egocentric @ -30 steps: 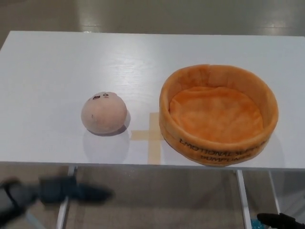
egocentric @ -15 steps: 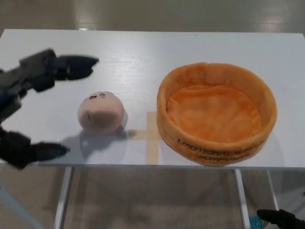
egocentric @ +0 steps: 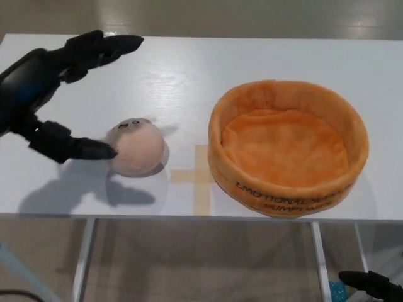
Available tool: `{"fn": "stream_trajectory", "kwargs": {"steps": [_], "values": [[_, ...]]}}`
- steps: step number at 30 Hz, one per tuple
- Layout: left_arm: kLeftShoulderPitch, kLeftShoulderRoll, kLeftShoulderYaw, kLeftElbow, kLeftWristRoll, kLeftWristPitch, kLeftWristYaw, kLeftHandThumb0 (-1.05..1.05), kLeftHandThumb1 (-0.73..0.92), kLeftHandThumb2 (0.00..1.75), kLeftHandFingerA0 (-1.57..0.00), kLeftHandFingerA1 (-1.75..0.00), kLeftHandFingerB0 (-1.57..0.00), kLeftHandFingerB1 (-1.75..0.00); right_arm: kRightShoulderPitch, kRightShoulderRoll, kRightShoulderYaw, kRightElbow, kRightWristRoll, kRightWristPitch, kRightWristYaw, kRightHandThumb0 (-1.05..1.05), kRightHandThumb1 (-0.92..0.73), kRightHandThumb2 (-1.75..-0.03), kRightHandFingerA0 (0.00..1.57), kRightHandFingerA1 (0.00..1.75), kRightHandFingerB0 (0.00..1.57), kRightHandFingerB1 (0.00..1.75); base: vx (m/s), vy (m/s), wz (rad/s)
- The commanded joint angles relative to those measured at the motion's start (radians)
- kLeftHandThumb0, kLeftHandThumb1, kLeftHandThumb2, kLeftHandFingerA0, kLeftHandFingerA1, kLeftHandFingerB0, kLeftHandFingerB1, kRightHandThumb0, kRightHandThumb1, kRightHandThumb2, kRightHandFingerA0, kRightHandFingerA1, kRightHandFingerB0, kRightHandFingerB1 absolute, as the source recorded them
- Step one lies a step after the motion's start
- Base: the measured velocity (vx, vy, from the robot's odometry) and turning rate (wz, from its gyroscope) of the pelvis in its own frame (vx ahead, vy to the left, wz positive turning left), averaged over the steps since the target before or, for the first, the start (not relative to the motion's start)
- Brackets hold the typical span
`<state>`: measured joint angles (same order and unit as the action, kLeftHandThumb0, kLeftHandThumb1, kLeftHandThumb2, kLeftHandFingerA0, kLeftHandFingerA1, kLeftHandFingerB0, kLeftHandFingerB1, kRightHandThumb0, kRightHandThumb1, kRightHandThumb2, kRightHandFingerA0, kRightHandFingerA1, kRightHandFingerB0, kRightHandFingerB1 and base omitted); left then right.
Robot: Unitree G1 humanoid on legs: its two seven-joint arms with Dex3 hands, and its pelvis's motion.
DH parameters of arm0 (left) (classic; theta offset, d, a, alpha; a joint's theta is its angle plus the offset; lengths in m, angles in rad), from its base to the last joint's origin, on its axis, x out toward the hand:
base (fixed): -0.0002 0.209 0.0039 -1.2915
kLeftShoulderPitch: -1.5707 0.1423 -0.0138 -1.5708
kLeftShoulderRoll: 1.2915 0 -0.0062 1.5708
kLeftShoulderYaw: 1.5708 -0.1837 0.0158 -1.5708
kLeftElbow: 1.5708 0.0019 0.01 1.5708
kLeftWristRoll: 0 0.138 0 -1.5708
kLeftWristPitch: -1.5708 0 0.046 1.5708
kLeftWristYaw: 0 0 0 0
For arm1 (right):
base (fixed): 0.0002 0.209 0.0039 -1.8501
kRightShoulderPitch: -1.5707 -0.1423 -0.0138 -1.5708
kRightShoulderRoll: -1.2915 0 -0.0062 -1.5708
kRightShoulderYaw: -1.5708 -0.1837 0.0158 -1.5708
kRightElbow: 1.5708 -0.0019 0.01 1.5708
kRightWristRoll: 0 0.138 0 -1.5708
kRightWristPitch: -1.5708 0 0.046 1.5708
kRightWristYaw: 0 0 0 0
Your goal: Use the left hand to pick up the pink round toy on the left and place it inside the orange plate on the desk.
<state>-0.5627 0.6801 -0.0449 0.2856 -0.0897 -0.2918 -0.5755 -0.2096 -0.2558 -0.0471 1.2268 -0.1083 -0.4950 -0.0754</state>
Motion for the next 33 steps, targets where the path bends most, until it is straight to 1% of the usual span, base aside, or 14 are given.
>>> {"fn": "stream_trajectory", "kwargs": {"steps": [1,2,4,6,14,18,19,20,25,26,27,31,32,33], "values": [[-0.209,-0.029,-0.232,0.299,0.447,0.008,0.192,-0.43,0.34,0.66,0.0,0.0,-0.03,-0.14,0.009,-0.007,-0.001,0.005,-0.003,-0.015,0.008,-0.15,-0.64,-0.58,0.65,0.6,0.57,0.47,0.0,0.0,0.0],[-0.229,-0.033,-0.262,0.329,0.472,0.013,0.205,-0.51,0.37,0.7,0.0,0.0,0.0,-0.1,0.009,-0.008,0.0,0.005,-0.005,-0.017,0.006,-0.15,-0.64,-0.58,0.66,0.61,0.58,0.48,0.0,0.0,0.0],[-0.245,-0.037,-0.284,0.355,0.482,0.015,0.215,-0.46,0.34,0.7,0.0,-0.06,-0.02,-0.19,0.008,-0.008,0.001,0.006,-0.006,-0.017,0.005,-0.15,-0.64,-0.58,0.65,0.6,0.58,0.48,0.0,0.0,0.0],[-0.27,-0.049,-0.313,0.395,0.492,0.02,0.231,-0.5,0.36,0.72,0.0,-0.02,0.0,-0.15,0.004,-0.007,-0.002,0.005,-0.002,-0.015,0.009,-0.15,-0.64,-0.58,0.65,0.6,0.58,0.48,0.0,0.0,0.0],[-0.327,-0.113,-0.419,0.542,0.541,0.021,0.314,-0.5,0.34,0.72,0.0,-0.06,0.0,-0.18,0.002,-0.011,0.01,0.003,-0.018,-0.02,-0.004,-0.15,-0.64,-0.58,0.68,0.62,0.59,0.48,0.0,0.0,0.0],[-0.348,-0.137,-0.451,0.618,0.549,-0.01,0.353,-0.45,0.29,0.73,0.0,-0.18,0.0,-0.24,-0.001,-0.011,0.012,0.003,-0.02,-0.014,-0.009,-0.16,-0.64,-0.58,0.68,0.62,0.59,0.48,0.0,0.0,0.0],[-0.356,-0.145,-0.46,0.645,0.548,-0.014,0.354,-0.53,0.27,0.64,-0.03,-0.17,-0.02,-0.22,0.001,-0.012,0.012,0.002,-0.019,-0.021,-0.006,-0.15,-0.64,-0.58,0.67,0.62,0.59,0.49,0.0,0.0,0.0],[-0.361,-0.15,-0.466,0.663,0.549,-0.016,0.358,-0.46,0.3,0.74,0.0,-0.25,0.0,-0.26,0.001,-0.011,0.012,0.002,-0.018,-0.021,-0.005,-0.13,-0.64,-0.58,0.66,0.61,0.59,0.49,0.0,0.0,0.0],[-0.385,-0.166,-0.5,0.737,0.569,-0.027,0.39,-0.47,0.3,0.75,-0.01,-0.31,0.0,-0.26,0.001,-0.01,0.012,0.002,-0.017,-0.02,-0.007,-0.14,-0.64,-0.58,0.68,0.62,0.6,0.49,0.0,0.0,0.0],[-0.391,-0.171,-0.505,0.75,0.572,-0.031,0.398,-0.45,0.27,0.74,-0.01,-0.35,0.0,-0.29,-0.001,-0.01,0.011,0.002,-0.014,-0.018,-0.004,-0.14,-0.65,-0.58,0.67,0.62,0.6,0.49,0.0,0.0,0.0],[-0.395,-0.175,-0.51,0.762,0.576,-0.033,0.403,-0.57,0.37,0.52,-0.11,-0.29,-0.04,-0.24,-0.002,-0.008,0.008,0.002,-0.011,-0.015,-0.004,-0.13,-0.64,-0.58,0.67,0.61,0.6,0.49,0.0,0.0,0.0],[-0.405,-0.184,-0.515,0.785,0.584,-0.038,0.408,-0.58,0.37,0.53,-0.13,-0.3,-0.03,-0.25,-0.007,-0.008,0.008,0.001,-0.012,-0.014,-0.01,-0.13,-0.64,-0.58,0.68,0.62,0.6,0.49,0.0,0.0,0.0],[-0.403,-0.189,-0.516,0.792,0.589,-0.034,0.404,-0.29,0.14,0.76,0.0,-0.48,0.0,-0.49,-0.01,-0.008,0.006,0.003,-0.011,-0.014,-0.01,-0.13,-0.64,-0.58,0.69,0.64,0.61,0.49,0.0,0.0,0.0],[-0.402,-0.191,-0.518,0.796,0.593,-0.032,0.405,-0.5,0.35,0.63,-0.19,-0.4,-0.08,-0.31,-0.011,-0.008,0.006,0.004,-0.01,-0.015,-0.008,-0.12,-0.64,-0.58,0.68,0.63,0.61,0.49,0.0,0.0,0.0]]}}
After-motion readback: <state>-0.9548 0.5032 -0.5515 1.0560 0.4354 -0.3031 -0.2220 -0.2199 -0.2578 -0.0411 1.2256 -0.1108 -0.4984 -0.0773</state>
